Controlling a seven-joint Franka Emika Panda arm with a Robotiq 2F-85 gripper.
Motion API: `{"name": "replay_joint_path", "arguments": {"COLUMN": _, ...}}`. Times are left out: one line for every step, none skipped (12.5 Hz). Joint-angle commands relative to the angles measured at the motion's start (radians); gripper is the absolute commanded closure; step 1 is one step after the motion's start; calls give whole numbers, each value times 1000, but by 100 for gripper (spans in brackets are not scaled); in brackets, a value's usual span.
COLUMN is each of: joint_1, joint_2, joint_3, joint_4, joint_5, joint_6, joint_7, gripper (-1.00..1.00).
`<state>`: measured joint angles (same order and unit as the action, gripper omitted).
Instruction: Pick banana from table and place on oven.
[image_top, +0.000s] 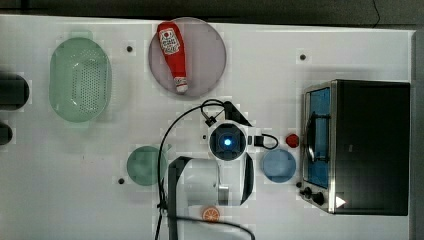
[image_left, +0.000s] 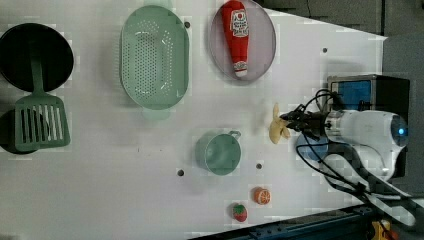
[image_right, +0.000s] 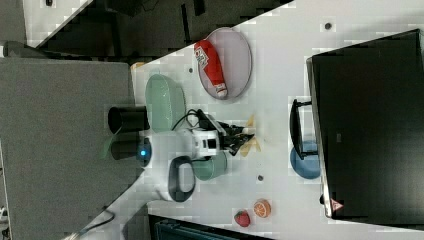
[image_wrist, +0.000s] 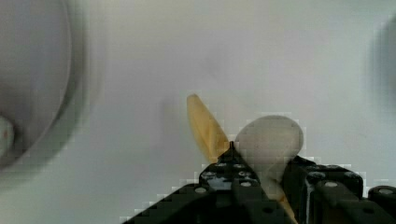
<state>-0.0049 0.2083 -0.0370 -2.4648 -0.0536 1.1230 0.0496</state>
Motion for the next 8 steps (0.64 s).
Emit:
{"name": "replay_joint_path", "arguments": {"joint_1": -6, "joint_2": -231, "joint_3": 4, "joint_4": 48, "joint_5": 11, "joint_6": -238, "joint_7": 1, "gripper": 47}}
{"name": "replay_joint_path", "arguments": {"joint_1": -5, "joint_2": -305, "joint_3": 5, "joint_4": 85, "joint_5": 11, "joint_6": -359, "joint_7": 1, "gripper": 47}}
{"name": "replay_joint_path", "arguments": {"joint_1": -3, "joint_2": -368, "joint_3": 7, "joint_4": 135, "joint_5": 12, "joint_6": -479, "joint_7": 1, "gripper": 47}}
{"name": "replay_joint_path", "arguments": {"joint_1": -1, "joint_2": -418, "joint_3": 9, "joint_4": 193, "joint_5": 12, "joint_6": -598, "joint_7": 1, "gripper": 47}}
{"name": "replay_joint_path", "arguments": {"joint_1": -1, "joint_2": -456, "joint_3": 12, "joint_4": 253, "joint_5": 12, "joint_6": -711, "joint_7": 1, "gripper": 47}}
{"name": "replay_joint_path", "arguments": {"joint_1": -1, "joint_2": -481, "joint_3": 15, "joint_4": 315, "joint_5": 12, "joint_6": -806, "joint_7": 1, "gripper": 47}}
{"name": "replay_joint_path", "arguments": {"joint_1": -1, "joint_2": -491, "joint_3": 16, "joint_4": 373, "joint_5": 12, "joint_6": -884, "joint_7": 1, "gripper": 47}}
{"name": "replay_joint_path", "arguments": {"joint_1": -2, "joint_2": -488, "joint_3": 14, "joint_4": 425, "joint_5": 12, "joint_6": -938, "joint_7": 1, "gripper": 47}}
